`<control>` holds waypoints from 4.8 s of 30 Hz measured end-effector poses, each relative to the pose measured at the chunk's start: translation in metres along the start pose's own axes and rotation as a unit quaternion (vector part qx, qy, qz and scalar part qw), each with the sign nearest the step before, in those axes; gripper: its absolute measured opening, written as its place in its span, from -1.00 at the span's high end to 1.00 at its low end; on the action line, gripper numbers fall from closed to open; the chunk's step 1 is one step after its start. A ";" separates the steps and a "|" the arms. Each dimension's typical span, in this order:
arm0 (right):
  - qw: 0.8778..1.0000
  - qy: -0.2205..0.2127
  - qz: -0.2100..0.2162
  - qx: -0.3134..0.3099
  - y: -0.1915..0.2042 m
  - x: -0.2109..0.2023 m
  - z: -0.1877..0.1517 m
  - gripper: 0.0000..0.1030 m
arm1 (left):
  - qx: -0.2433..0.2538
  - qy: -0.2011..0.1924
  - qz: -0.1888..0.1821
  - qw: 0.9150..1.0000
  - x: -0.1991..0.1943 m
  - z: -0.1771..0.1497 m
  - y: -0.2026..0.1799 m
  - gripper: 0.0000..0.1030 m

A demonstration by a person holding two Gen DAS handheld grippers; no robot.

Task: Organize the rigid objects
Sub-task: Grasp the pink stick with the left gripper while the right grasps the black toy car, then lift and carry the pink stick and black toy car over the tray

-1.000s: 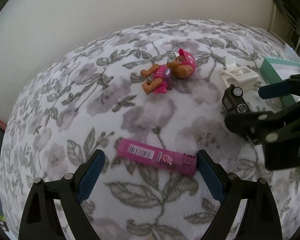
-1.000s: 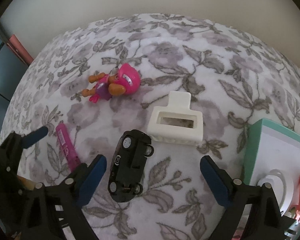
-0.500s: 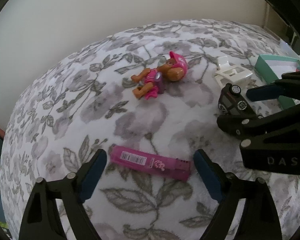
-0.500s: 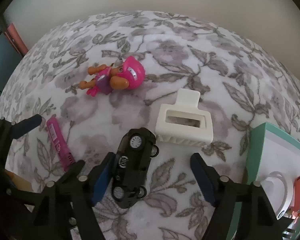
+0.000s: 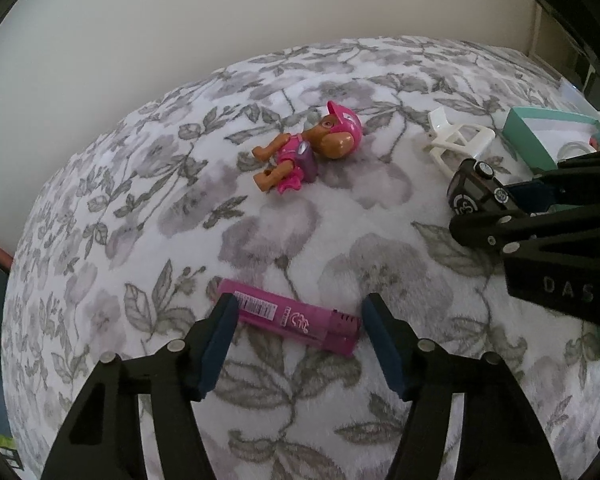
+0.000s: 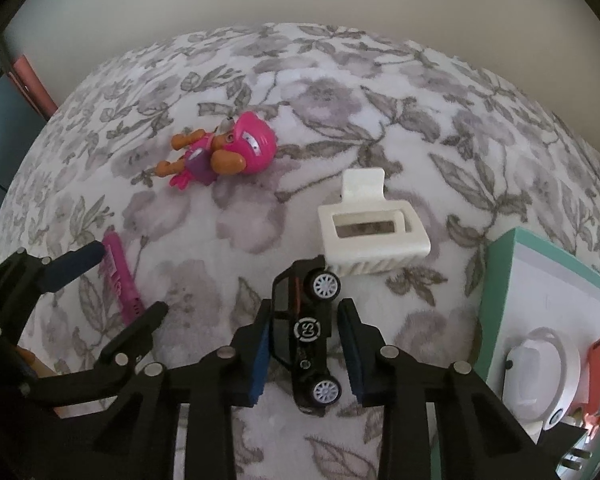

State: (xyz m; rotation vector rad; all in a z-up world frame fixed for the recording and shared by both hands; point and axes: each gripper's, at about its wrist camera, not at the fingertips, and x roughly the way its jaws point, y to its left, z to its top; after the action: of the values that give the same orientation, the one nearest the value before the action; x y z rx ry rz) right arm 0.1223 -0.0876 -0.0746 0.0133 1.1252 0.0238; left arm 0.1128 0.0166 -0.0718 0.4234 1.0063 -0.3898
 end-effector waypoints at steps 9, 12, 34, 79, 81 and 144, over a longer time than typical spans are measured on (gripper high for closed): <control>1.000 0.002 0.012 0.000 -0.002 -0.001 -0.003 0.34 | 0.049 -0.009 -0.053 0.997 -0.002 -0.009 -0.003 -0.55; 1.000 0.003 0.015 0.001 -0.004 -0.001 -0.003 0.34 | 0.068 -0.013 -0.056 0.996 -0.003 -0.010 -0.004 -0.55; 1.000 0.004 0.024 0.004 -0.007 -0.002 -0.002 0.34 | 0.161 -0.050 -0.070 0.983 0.003 -0.003 0.007 -0.61; 1.000 0.004 0.021 -0.004 -0.004 -0.002 -0.003 0.38 | 0.139 -0.060 -0.085 0.985 0.006 -0.002 0.022 -0.57; 1.000 0.004 0.015 -0.009 -0.003 -0.002 -0.004 0.45 | 0.135 -0.059 -0.087 0.985 0.005 -0.003 0.022 -0.32; 0.990 -0.079 0.039 0.114 -0.084 -0.123 -0.052 0.46 | 0.000 -0.136 -0.132 0.982 -0.100 0.036 -0.050 -0.57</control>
State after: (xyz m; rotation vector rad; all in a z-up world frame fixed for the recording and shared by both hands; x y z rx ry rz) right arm 0.0239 -0.1746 0.0120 0.2600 0.9637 -0.0364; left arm 0.0656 -0.0327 0.0243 0.2277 0.7953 -0.6684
